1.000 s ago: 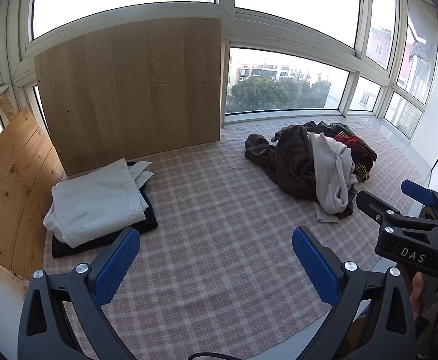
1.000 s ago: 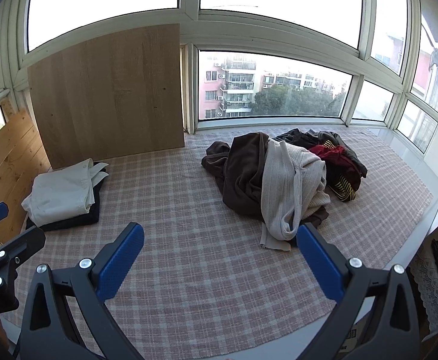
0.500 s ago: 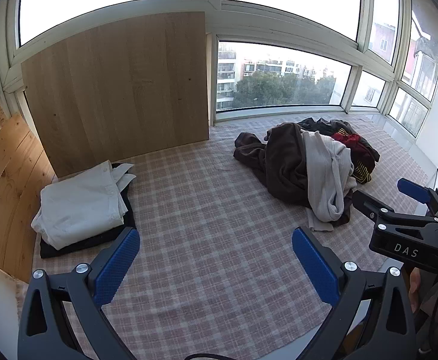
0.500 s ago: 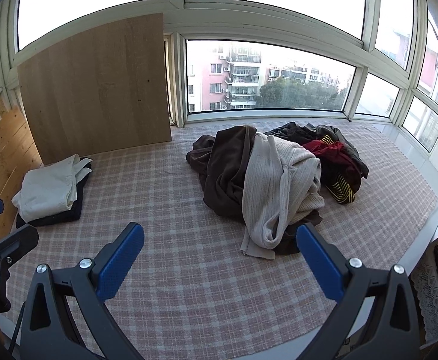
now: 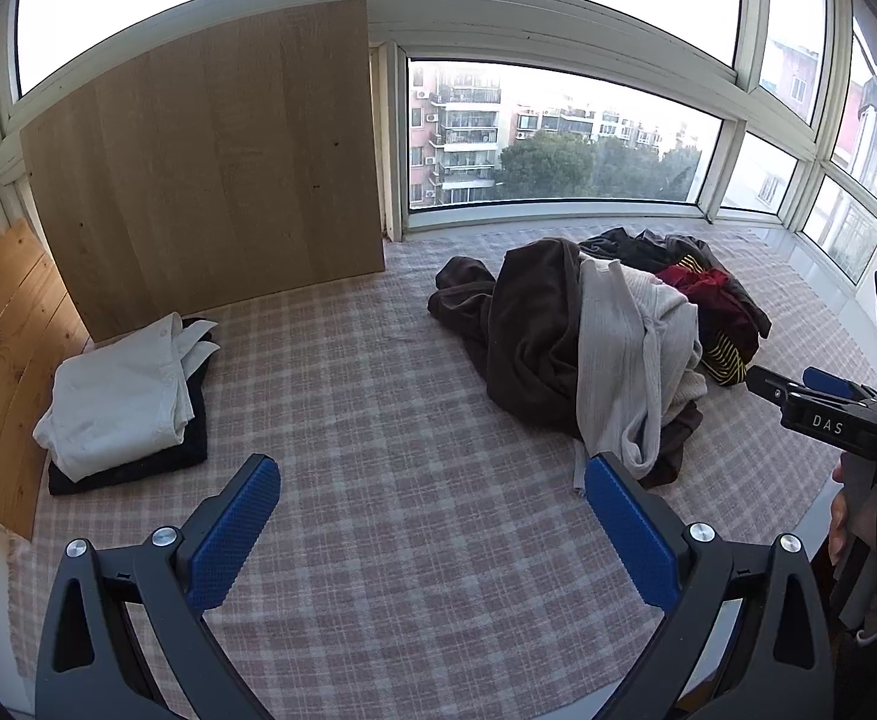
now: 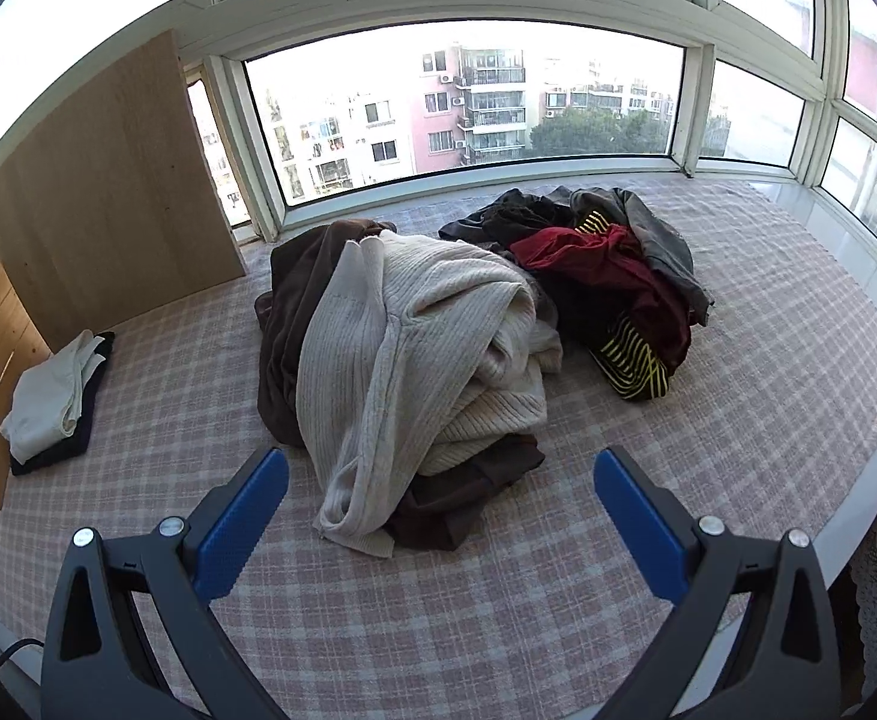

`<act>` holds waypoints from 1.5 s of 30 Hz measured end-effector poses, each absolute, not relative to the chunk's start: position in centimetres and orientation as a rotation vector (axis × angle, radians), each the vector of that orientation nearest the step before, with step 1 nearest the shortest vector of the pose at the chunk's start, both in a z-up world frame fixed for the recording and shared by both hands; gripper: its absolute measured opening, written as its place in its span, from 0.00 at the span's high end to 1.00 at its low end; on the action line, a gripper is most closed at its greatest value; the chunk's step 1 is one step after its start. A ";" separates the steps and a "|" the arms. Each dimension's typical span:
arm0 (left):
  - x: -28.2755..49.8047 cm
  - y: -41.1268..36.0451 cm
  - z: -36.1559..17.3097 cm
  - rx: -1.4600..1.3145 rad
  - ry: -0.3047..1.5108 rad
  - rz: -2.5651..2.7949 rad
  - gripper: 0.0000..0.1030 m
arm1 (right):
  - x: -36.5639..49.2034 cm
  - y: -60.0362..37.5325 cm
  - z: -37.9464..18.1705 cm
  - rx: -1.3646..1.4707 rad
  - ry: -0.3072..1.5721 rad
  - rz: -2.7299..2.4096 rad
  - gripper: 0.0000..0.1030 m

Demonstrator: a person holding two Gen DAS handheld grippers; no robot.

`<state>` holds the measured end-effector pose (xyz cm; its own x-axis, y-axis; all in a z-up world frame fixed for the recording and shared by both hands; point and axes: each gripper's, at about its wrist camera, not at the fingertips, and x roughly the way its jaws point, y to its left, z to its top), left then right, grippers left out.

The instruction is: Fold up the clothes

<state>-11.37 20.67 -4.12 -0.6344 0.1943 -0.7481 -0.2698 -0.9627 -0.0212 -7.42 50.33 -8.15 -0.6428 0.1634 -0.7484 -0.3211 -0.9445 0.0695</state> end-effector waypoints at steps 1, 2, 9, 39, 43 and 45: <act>-11.5 21.2 -4.2 -1.189 0.135 2.628 0.00 | -7.7 51.1 -8.3 -1.159 0.269 2.616 0.00; -11.7 21.7 -4.3 -1.194 0.136 2.629 0.00 | -8.2 51.8 -8.6 -1.165 0.250 2.614 0.00; -13.0 23.4 -4.9 -1.230 0.133 2.660 0.00 | -12.8 54.2 -11.3 -1.248 0.224 2.657 0.00; -16.1 22.4 -6.7 -1.302 0.104 2.680 0.00 | -17.8 56.0 -13.8 -1.419 0.530 2.796 0.83; -16.1 22.7 -6.1 -1.272 0.112 2.674 0.00 | -16.5 58.2 -11.6 -1.328 0.771 2.837 0.84; -16.1 22.6 -5.9 -1.259 0.114 2.679 0.00 | -16.2 59.3 -9.4 -1.244 0.869 2.865 0.84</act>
<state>-16.05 22.61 -5.87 -0.6257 0.1283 -0.7694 -0.1933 -0.9811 -0.0064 -16.16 59.34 -9.44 -0.7011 -0.2935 -0.6499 -0.1169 -0.8518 0.5107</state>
